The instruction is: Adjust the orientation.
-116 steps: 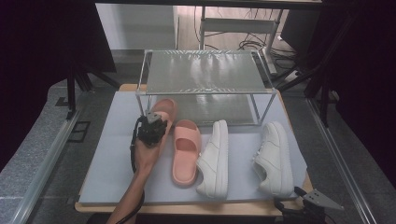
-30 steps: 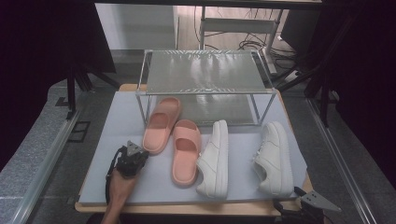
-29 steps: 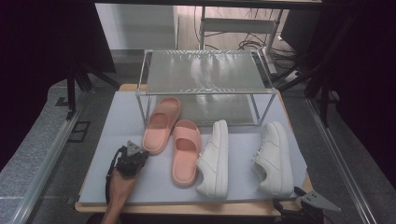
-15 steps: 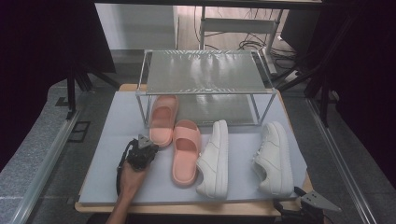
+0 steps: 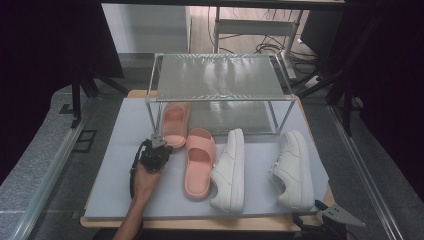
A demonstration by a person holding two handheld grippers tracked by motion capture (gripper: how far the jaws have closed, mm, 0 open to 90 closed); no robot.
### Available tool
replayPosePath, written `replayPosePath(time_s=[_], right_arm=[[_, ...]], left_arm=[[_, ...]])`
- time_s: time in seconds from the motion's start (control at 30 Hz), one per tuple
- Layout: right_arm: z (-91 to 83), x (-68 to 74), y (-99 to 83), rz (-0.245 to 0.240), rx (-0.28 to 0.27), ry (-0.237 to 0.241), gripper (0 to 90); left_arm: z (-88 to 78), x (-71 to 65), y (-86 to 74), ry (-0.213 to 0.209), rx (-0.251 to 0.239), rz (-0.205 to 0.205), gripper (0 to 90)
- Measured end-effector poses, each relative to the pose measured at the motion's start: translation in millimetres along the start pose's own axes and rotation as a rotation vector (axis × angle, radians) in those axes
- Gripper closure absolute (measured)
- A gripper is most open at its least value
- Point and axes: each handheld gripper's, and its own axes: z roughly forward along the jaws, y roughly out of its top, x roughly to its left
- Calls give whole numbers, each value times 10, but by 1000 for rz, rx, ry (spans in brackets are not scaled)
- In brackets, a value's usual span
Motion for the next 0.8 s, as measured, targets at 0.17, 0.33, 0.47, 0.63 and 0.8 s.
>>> replayPosePath(time_s=[0.17, 0.33, 0.47, 0.63, 0.8], right_arm=[[0, -1, 0, 1, -1, 1, 6], [-2, -4, -1, 3, -2, 2, 6], [-2, -7, -3, 3, -4, 5, 6], [-3, -8, -3, 5, -5, 6, 6], [-3, -9, -4, 6, -6, 7, 6]], left_arm=[[84, 26, 66, 9, -1, -4, 893], [196, 51, 152, 18, -2, -11, 893], [253, 73, 193, 29, 0, -8, 893], [327, 109, 249, 45, 5, -10, 893], [407, 167, 295, 62, 5, -25, 893]])
